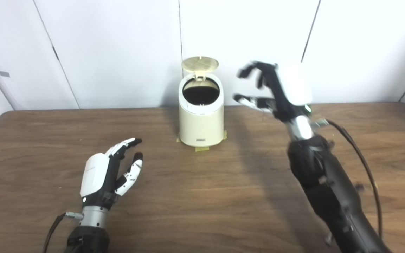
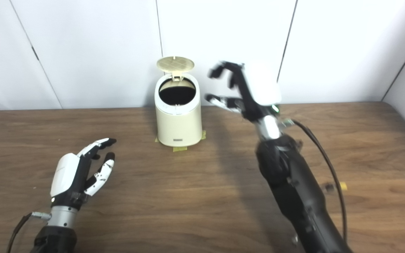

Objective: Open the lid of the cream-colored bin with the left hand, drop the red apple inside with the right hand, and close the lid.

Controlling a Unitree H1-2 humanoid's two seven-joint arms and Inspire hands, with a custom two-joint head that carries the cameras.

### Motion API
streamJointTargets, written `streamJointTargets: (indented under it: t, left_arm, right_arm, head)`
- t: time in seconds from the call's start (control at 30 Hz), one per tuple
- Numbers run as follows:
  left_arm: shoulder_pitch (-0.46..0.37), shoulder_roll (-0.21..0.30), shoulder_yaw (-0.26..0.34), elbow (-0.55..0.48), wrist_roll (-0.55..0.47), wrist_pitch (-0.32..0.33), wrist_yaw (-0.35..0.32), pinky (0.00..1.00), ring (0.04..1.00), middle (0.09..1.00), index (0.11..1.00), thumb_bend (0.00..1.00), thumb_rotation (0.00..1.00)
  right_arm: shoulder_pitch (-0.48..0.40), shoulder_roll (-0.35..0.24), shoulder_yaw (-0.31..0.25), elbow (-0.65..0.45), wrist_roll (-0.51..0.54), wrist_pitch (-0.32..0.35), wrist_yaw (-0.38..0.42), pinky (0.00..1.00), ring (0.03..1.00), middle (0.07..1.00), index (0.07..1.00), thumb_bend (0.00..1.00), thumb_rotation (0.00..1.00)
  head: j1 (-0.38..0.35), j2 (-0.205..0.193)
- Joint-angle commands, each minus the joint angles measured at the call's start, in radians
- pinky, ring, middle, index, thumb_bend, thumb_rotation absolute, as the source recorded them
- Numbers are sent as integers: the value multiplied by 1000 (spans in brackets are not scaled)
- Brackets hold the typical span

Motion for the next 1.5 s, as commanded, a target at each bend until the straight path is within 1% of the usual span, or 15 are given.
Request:
streamJointTargets:
  t: [0.0,0.1,0.13,0.23,0.27,0.3,0.37,0.5,0.67,0.77,0.87,1.03,1.2,1.33,1.47]
  left_arm:
    - [-27,13,6,-4,-9,-26,24,704,800,793,789,261,805]
    - [-29,14,7,-3,-7,-24,25,704,801,793,788,261,817]
    - [-30,15,8,-1,-7,-25,25,706,801,793,785,260,821]
    - [-33,18,10,5,-7,-26,27,705,805,796,788,259,826]
    - [-33,19,10,8,-6,-30,30,699,803,796,787,256,822]
    - [-35,20,11,11,-7,-34,33,697,801,793,785,253,812]
    - [-38,21,13,19,-13,-42,37,693,799,790,784,255,805]
    - [-59,24,20,11,-28,-42,35,688,795,788,780,279,835]
    - [-170,35,35,-38,-73,-20,-10,748,838,845,835,342,911]
    - [-269,54,29,-71,-75,27,-74,844,912,911,896,447,988]
    - [-381,59,16,-129,-36,129,-152,946,965,947,931,567,999]
    - [-573,68,-38,-172,59,286,-284,1000,1000,961,945,713,1000]
    - [-764,64,-121,-160,197,400,-414,1000,1000,957,940,743,1000]
    - [-842,56,-173,-132,259,444,-485,1000,1000,952,910,747,1000]
    - [-913,33,-221,-51,295,451,-511,1000,1000,915,888,795,1000]
  right_arm:
    - [2,11,-19,-42,58,-64,-15,259,327,486,469,520,0]
    - [70,13,-32,-45,116,-96,4,290,363,502,461,516,0]
    - [95,16,-34,-54,132,-82,22,326,410,529,474,500,88]
    - [160,25,-31,-71,156,-55,66,436,557,622,488,481,148]
    - [178,25,-28,-74,163,-46,83,486,610,656,603,320,422]
    - [190,25,-25,-74,166,-42,96,525,647,678,666,248,586]
    - [203,23,-24,-64,169,-47,114,556,675,693,702,206,645]
    - [212,29,-32,-36,166,-38,129,568,683,702,711,227,625]
    - [206,33,-36,21,168,-73,113,554,668,689,704,235,566]
    - [211,42,-38,49,161,-91,88,526,646,675,687,221,538]
    - [213,47,-39,71,160,-99,74,510,629,662,676,214,492]
    - [219,44,-35,59,157,-73,96,534,651,683,694,212,392]
    - [220,46,-34,52,154,-53,114,550,666,692,700,231,422]
    - [223,48,-35,49,155,-51,114,546,663,688,698,236,425]
    - [223,49,-34,49,160,-63,113,541,655,683,691,231,351]
  head:
    - [0,-1]
    - [-1,-4]
    - [-1,-5]
    - [3,-9]
    - [3,-10]
    - [4,-12]
    - [5,-14]
    - [8,-20]
    - [11,-28]
    - [19,-31]
    - [23,-33]
    - [27,-27]
    - [25,-26]
    - [22,-25]
    - [21,-26]
